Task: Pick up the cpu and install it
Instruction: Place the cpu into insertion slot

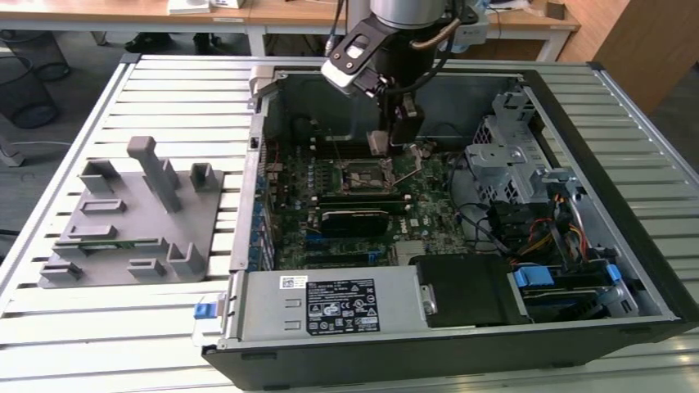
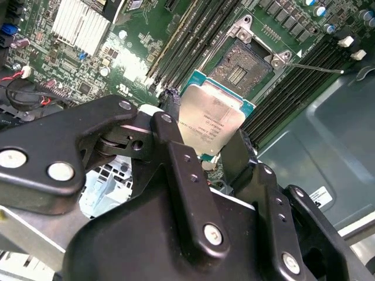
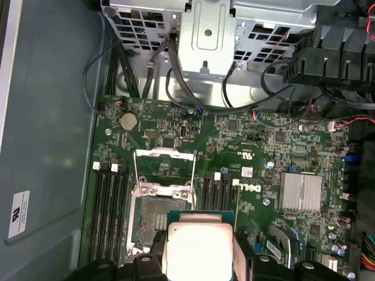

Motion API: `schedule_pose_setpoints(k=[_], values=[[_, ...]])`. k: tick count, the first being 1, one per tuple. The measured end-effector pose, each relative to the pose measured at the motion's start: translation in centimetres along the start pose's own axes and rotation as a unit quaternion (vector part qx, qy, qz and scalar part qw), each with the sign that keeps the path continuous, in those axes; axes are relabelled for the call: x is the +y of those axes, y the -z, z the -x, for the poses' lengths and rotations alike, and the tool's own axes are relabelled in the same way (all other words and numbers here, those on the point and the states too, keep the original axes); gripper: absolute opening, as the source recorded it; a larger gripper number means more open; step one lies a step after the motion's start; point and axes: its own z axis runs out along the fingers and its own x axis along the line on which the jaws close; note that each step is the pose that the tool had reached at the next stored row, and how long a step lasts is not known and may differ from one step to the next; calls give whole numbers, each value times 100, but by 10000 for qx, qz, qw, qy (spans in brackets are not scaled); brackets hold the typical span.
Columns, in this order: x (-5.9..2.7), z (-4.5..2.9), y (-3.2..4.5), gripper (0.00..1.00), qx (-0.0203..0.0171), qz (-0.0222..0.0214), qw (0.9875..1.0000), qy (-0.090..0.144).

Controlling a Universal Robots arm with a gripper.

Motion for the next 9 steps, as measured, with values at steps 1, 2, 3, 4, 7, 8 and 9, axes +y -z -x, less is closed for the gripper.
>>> schedule_pose_setpoints(k=[1,2,3,4,7,8,9], values=[[0,0,-7,53,0,0,10000,0],[-1,0,-14,53,0,0,10000,0],[-1,0,-22,53,0,0,10000,0],[-1,0,-29,53,0,0,10000,0],[-2,-1,-51,53,0,0,10000,0],[-3,-1,-59,53,0,0,10000,0],[-3,-1,-66,53,0,0,10000,0]])
